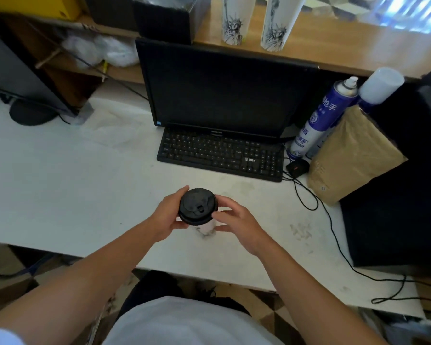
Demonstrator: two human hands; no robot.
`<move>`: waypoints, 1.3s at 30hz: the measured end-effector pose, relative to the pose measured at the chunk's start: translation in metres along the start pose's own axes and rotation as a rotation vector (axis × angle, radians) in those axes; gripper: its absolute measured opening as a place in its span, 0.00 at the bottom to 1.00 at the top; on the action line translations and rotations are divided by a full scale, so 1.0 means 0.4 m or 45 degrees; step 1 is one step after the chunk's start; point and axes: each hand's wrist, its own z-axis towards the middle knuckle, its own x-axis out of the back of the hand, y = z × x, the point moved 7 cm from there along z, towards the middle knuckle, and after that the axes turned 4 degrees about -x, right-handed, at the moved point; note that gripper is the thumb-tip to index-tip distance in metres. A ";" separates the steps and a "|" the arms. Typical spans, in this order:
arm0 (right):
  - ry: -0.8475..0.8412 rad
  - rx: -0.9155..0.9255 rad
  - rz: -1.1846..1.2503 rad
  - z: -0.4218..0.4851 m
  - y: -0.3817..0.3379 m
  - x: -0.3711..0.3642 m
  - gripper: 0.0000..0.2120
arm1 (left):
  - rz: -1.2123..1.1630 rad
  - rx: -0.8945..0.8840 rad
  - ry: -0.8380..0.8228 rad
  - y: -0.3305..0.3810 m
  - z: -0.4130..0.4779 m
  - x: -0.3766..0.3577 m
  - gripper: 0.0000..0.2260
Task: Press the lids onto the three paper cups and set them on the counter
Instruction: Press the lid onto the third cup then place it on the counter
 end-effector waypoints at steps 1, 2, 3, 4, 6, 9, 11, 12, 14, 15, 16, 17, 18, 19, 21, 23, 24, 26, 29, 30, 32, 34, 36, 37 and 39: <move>-0.048 0.018 -0.046 -0.005 -0.007 -0.007 0.20 | -0.022 0.025 -0.027 -0.003 -0.002 0.003 0.15; -0.083 0.033 -0.092 -0.008 -0.014 -0.014 0.22 | -0.036 0.051 -0.056 -0.006 -0.002 0.007 0.15; -0.103 0.049 -0.145 -0.010 -0.021 -0.021 0.24 | -0.038 0.073 -0.091 -0.009 0.000 0.010 0.16; -0.110 0.066 -0.209 -0.012 -0.029 -0.029 0.27 | -0.033 0.092 -0.135 -0.010 0.004 0.013 0.17; -0.095 0.102 -0.358 -0.013 -0.039 -0.044 0.32 | -0.004 0.112 -0.222 -0.008 0.010 0.022 0.18; -0.037 0.135 -0.540 -0.011 -0.050 -0.072 0.38 | -0.008 0.132 -0.360 0.007 0.002 0.031 0.18; 0.011 0.156 -0.586 -0.009 -0.054 -0.089 0.39 | -0.021 0.124 -0.409 0.020 -0.008 0.032 0.16; 0.035 0.161 -0.584 -0.009 -0.055 -0.098 0.40 | -0.032 0.115 -0.425 0.024 -0.011 0.033 0.14; 0.089 0.157 -0.559 -0.011 -0.056 -0.111 0.40 | -0.056 0.098 -0.446 0.026 -0.014 0.038 0.13; 0.122 0.151 -0.550 -0.011 -0.055 -0.114 0.40 | -0.074 0.085 -0.433 0.027 -0.008 0.044 0.13; 0.153 0.144 -0.543 -0.012 -0.054 -0.115 0.40 | -0.065 0.063 -0.402 0.027 -0.003 0.054 0.13; 0.181 0.137 -0.536 -0.015 -0.055 -0.117 0.40 | 0.006 0.016 -0.352 0.026 0.006 0.070 0.13; 0.208 0.128 -0.524 -0.017 -0.055 -0.118 0.39 | 0.148 -0.073 -0.289 0.027 0.021 0.093 0.12; 0.238 0.117 -0.515 -0.020 -0.056 -0.117 0.39 | 0.358 -0.205 -0.217 0.029 0.036 0.120 0.11; 0.303 0.083 -0.521 -0.022 -0.050 -0.111 0.38 | 0.884 -0.505 -0.073 0.028 0.063 0.171 0.08; 0.360 0.078 -0.546 -0.018 -0.046 -0.104 0.38 | 1.399 -0.606 -0.033 -0.009 0.089 0.205 0.18; 0.393 0.082 -0.567 -0.017 -0.048 -0.101 0.39 | 1.606 -0.584 -0.017 -0.031 0.101 0.222 0.24; 0.460 0.074 -0.614 -0.013 -0.054 -0.095 0.39 | 1.881 -0.508 0.007 -0.066 0.122 0.255 0.33; 0.506 0.059 -0.668 -0.009 -0.067 -0.086 0.40 | 1.947 -0.400 0.023 -0.125 0.157 0.306 0.41; 0.512 0.070 -0.697 -0.005 -0.077 -0.084 0.40 | 1.944 -0.377 0.030 -0.139 0.167 0.327 0.42; 0.524 0.079 -0.755 0.009 -0.096 -0.077 0.40 | 1.939 -0.347 0.059 -0.158 0.184 0.375 0.43; 0.540 0.074 -0.799 0.024 -0.112 -0.065 0.40 | 1.925 -0.322 0.076 -0.168 0.198 0.409 0.44; 0.549 0.074 -0.916 0.032 -0.133 -0.054 0.41 | 1.904 -0.293 0.066 -0.170 0.205 0.418 0.46; 0.554 0.067 -1.027 0.035 -0.143 -0.046 0.42 | 1.901 -0.276 0.044 -0.168 0.206 0.415 0.45; 0.547 0.061 -1.317 0.037 -0.165 -0.038 0.45 | 1.905 -0.233 0.004 -0.177 0.210 0.410 0.43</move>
